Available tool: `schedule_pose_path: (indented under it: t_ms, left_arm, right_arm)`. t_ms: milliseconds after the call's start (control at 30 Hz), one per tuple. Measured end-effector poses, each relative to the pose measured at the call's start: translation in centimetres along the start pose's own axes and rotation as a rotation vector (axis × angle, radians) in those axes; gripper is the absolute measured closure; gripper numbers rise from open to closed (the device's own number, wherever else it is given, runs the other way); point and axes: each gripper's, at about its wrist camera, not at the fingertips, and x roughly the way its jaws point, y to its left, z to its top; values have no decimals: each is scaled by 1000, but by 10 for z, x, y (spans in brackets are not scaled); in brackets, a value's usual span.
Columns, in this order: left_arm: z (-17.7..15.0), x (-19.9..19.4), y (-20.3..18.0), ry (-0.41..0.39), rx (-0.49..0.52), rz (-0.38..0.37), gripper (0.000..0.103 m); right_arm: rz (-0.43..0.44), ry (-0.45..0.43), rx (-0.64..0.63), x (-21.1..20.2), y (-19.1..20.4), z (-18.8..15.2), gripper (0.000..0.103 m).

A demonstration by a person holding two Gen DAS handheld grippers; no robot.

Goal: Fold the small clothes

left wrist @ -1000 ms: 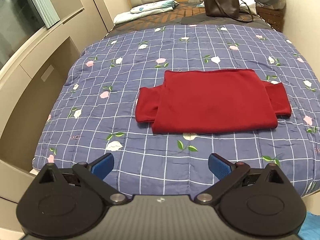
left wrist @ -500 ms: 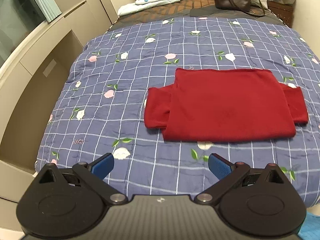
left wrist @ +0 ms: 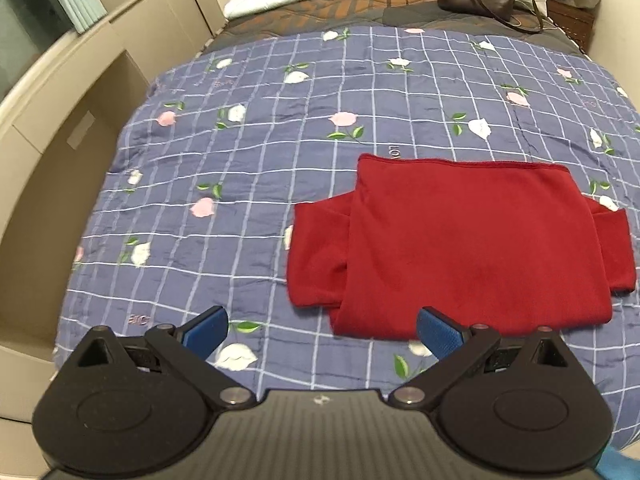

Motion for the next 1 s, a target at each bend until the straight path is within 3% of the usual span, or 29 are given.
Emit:
schedule_pose_path:
  t_ms: [400,600,1000]
  left_arm:
    - [27,45,-1,108,39,-84,1]
    - [34,62,-9,142,58,-91,1]
    - [50,72,-14,195,-21,-107,1]
  right_arm:
    - [-68,142,-11,39,22,-8,1]
    - [-79,216,-6,51,25,-20,1]
    - [-43,240,-39,86,23,-10,1]
